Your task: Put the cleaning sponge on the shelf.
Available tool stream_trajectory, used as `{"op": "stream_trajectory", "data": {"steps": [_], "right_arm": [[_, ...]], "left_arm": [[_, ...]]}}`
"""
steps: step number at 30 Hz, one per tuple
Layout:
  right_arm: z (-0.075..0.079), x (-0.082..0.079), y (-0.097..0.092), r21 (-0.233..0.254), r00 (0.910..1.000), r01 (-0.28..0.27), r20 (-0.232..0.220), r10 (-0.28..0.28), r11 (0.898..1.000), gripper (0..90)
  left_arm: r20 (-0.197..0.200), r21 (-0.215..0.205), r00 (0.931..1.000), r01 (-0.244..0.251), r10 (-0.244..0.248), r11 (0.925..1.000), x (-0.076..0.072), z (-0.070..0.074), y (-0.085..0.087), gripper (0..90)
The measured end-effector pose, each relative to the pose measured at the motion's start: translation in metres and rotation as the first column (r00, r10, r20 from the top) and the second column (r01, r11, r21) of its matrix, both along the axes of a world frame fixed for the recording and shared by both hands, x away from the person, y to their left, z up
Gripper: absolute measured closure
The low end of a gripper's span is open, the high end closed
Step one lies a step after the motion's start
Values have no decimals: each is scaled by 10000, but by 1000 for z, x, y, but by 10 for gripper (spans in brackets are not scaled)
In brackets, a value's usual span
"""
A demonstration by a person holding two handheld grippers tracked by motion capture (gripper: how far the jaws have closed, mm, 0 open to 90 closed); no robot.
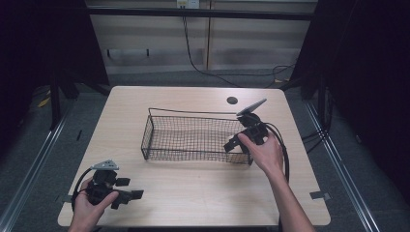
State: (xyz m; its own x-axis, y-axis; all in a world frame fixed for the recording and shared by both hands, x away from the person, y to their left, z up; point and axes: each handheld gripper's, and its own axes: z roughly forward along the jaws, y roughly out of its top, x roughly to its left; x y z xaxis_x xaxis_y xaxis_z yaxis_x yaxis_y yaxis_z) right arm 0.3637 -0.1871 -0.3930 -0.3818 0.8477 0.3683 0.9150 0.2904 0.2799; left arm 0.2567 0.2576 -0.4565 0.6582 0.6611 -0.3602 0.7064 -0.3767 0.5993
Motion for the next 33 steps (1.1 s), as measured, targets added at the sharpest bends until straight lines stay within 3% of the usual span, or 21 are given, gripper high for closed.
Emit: {"op": "stream_trajectory", "data": {"steps": [7, 15, 17, 23, 25, 30, 33], "right_arm": [[5, -15, 1, 473, 9985, -328, 461, 306, 9983, 245], [7, -30, 3, 765, 9962, -683, 592, 639, 9947, 244], [9, -35, 5, 1057, 9950, -821, 650, 755, 9910, 243], [5, -46, 6, 829, 9937, -998, 600, 950, 9915, 243], [3, -49, 4, 1102, 9931, -1050, 633, 985, 9883, 244], [-2, -57, 4, 941, 9925, -1098, 648, 1040, 9895, 248], [-6, -62, 3, 1081, 9914, -1214, 623, 1152, 9867, 251]], "left_arm": [[3, 12, 10000, -16, 16, 10000, 0, 0, 0, 186], [-4, 6, 10000, -26, 26, 10000, 0, 0, 0, 186], [-4, 16, 10000, -2, 2, 10000, 0, 0, 0, 186], [28, -66, 10000, -81, 82, 9999, 0, 0, 0, 186], [-11, -52, 10000, -62, 62, 10000, 0, 0, 0, 186], [1, 64, 10000, -20, 20, 10000, 1, -1, 0, 186], [12, 12, 10000, -69, 69, 10000, 0, -1, 0, 186]]}}
